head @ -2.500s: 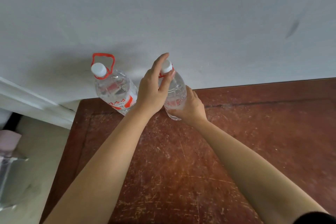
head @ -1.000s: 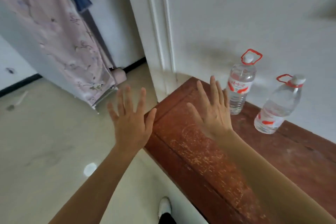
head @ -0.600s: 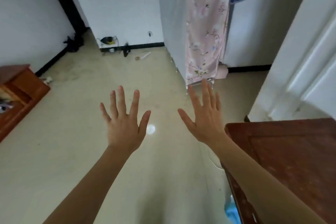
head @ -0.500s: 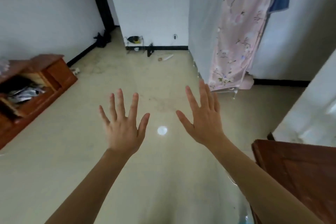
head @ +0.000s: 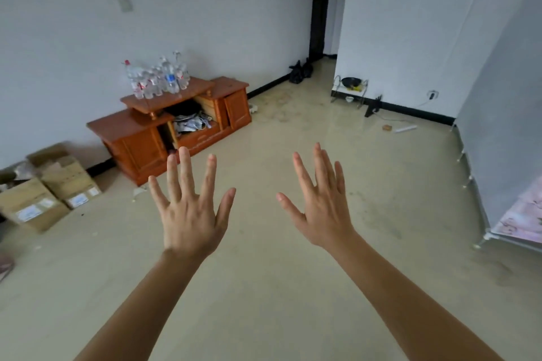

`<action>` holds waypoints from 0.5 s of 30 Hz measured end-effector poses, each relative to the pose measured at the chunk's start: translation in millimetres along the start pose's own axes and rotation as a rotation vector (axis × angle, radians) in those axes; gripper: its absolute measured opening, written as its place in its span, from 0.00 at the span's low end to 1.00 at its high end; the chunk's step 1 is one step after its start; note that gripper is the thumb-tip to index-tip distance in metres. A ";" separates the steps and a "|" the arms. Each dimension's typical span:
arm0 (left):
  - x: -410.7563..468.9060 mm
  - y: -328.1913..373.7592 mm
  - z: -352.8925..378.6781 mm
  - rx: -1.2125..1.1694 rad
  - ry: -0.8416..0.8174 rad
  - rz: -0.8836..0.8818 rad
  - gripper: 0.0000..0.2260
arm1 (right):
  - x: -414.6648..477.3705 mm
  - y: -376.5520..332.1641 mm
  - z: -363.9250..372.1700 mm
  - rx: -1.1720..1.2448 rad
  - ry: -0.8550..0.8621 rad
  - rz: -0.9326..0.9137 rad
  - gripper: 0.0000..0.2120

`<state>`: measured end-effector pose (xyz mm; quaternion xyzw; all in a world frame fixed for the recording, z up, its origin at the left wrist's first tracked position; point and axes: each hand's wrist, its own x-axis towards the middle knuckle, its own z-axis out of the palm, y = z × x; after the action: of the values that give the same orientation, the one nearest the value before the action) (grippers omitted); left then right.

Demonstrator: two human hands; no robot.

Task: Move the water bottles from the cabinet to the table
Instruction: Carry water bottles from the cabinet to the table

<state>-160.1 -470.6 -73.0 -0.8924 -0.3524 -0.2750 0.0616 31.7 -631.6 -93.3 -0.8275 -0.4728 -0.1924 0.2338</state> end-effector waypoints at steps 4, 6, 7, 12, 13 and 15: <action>42.5 -27.0 39.0 0.032 0.003 -0.068 0.32 | 66.1 1.5 56.4 0.072 -0.027 -0.047 0.38; 69.6 -35.0 58.8 0.046 0.009 -0.077 0.32 | 99.0 6.8 82.1 0.090 -0.012 -0.072 0.38; 87.5 -38.6 70.0 0.060 0.018 -0.085 0.32 | 118.4 12.0 96.9 0.113 -0.004 -0.079 0.38; 203.1 -40.0 121.8 0.093 0.068 -0.133 0.31 | 238.2 49.1 153.2 0.157 0.012 -0.129 0.38; 227.8 -38.6 131.4 0.093 0.072 -0.143 0.31 | 264.7 56.3 162.4 0.162 0.013 -0.134 0.38; 265.8 -39.2 144.0 0.103 0.090 -0.155 0.30 | 307.7 66.0 174.8 0.176 0.019 -0.155 0.38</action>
<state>37.9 -239.5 -55.5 -0.8449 -0.4310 -0.3002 0.1017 253.6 -348.4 -83.5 -0.7630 -0.5481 -0.1756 0.2944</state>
